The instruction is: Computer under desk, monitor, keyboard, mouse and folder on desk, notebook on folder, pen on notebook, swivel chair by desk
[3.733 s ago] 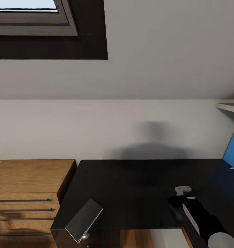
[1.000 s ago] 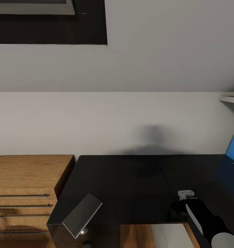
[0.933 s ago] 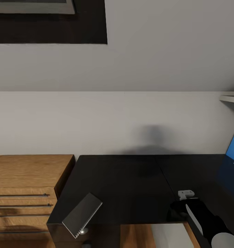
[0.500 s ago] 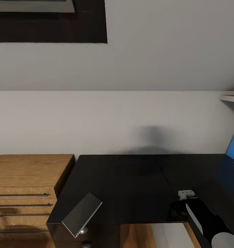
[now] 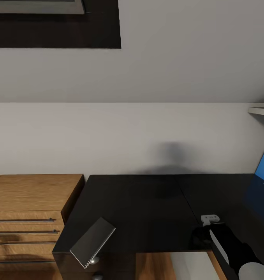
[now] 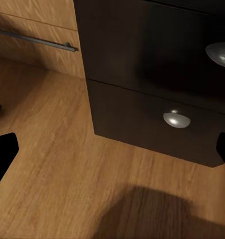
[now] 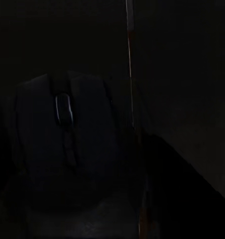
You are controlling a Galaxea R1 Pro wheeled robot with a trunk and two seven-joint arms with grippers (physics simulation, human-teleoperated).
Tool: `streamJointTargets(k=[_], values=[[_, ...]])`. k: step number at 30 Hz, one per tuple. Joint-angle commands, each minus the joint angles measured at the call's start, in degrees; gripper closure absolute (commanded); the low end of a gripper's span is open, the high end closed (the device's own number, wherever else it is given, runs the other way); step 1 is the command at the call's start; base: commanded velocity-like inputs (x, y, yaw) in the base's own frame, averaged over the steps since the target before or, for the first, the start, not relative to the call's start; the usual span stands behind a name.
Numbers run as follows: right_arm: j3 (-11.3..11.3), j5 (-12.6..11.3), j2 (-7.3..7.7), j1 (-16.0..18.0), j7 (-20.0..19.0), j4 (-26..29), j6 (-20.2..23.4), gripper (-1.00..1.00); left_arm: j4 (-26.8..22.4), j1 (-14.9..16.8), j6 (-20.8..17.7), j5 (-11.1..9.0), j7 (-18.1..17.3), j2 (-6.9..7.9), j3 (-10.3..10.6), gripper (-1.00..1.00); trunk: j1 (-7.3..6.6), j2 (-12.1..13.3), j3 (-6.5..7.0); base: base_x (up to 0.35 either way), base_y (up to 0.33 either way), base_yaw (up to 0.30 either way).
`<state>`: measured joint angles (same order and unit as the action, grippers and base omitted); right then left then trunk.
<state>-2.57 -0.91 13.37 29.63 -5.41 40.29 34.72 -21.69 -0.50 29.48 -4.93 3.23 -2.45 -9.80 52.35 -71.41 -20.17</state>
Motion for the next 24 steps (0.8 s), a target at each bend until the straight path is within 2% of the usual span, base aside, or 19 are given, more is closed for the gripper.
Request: streamJointTargets(k=[1,24], values=[[-0.24,0.47,0.08,-0.01,-0.16,-1.40,0.43,1.00,-0.11,-0.03,0.05,-0.51,0.02,-0.01,0.14,-1.00,0.01,-0.03,-0.07,0.000,0.000,0.000],[-0.24,0.39,0.08,-0.01,-0.22,-1.36,0.43,1.00,0.05,-0.03,0.05,-0.52,-0.10,-0.01,0.20,-1.00,0.01,-0.03,-0.07,0.000,0.000,0.000]])
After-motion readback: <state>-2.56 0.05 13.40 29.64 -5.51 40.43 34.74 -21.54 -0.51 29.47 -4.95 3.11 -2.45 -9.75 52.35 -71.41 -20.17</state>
